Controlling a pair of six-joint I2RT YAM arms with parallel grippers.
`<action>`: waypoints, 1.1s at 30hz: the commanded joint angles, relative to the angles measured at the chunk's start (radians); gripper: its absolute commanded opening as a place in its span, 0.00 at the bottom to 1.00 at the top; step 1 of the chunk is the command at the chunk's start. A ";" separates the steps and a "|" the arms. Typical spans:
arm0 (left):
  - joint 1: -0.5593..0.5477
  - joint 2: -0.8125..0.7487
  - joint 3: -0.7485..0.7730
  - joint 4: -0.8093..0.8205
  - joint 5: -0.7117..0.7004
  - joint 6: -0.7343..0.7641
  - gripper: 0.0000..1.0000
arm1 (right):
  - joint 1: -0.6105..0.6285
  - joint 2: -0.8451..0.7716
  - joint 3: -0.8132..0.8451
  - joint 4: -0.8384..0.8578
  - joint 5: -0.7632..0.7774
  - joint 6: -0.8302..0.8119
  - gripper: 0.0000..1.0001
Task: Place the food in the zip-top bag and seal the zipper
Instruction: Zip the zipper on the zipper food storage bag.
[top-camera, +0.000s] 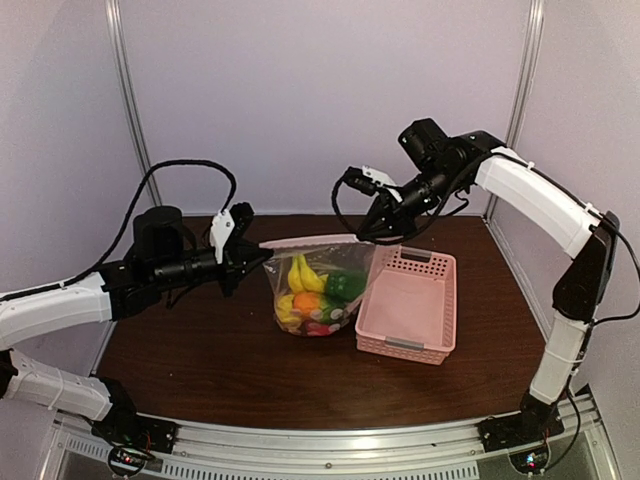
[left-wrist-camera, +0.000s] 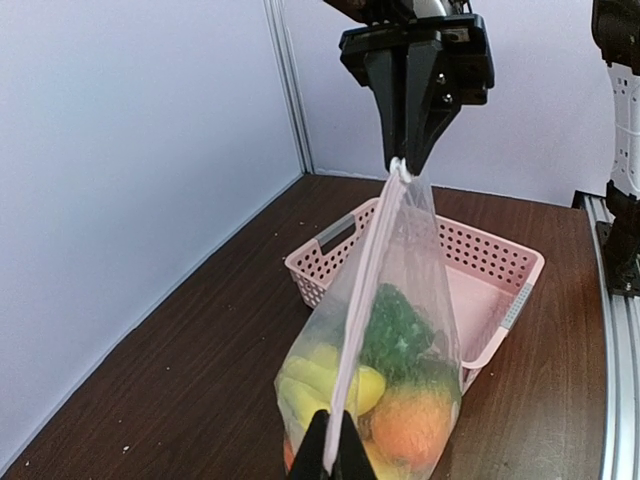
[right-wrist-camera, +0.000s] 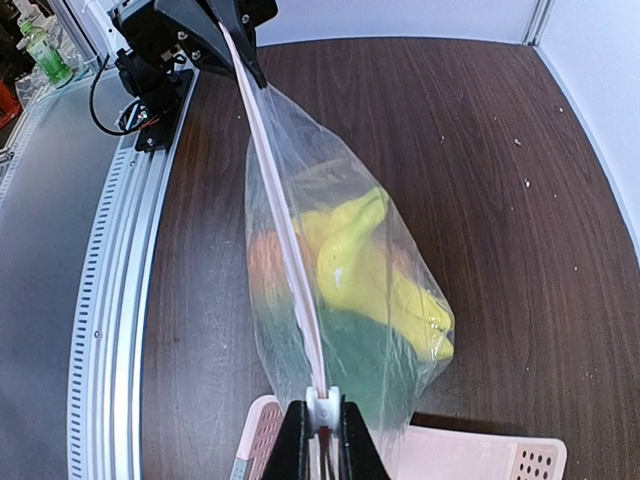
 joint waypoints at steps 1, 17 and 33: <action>0.034 -0.016 -0.024 0.015 -0.048 0.008 0.00 | -0.071 -0.054 -0.047 -0.098 0.111 -0.049 0.00; 0.055 -0.008 -0.025 0.013 -0.037 0.006 0.00 | -0.167 -0.085 -0.073 -0.210 0.165 -0.137 0.00; 0.059 0.000 -0.026 0.015 -0.041 0.007 0.00 | -0.177 -0.077 -0.063 -0.221 0.172 -0.145 0.00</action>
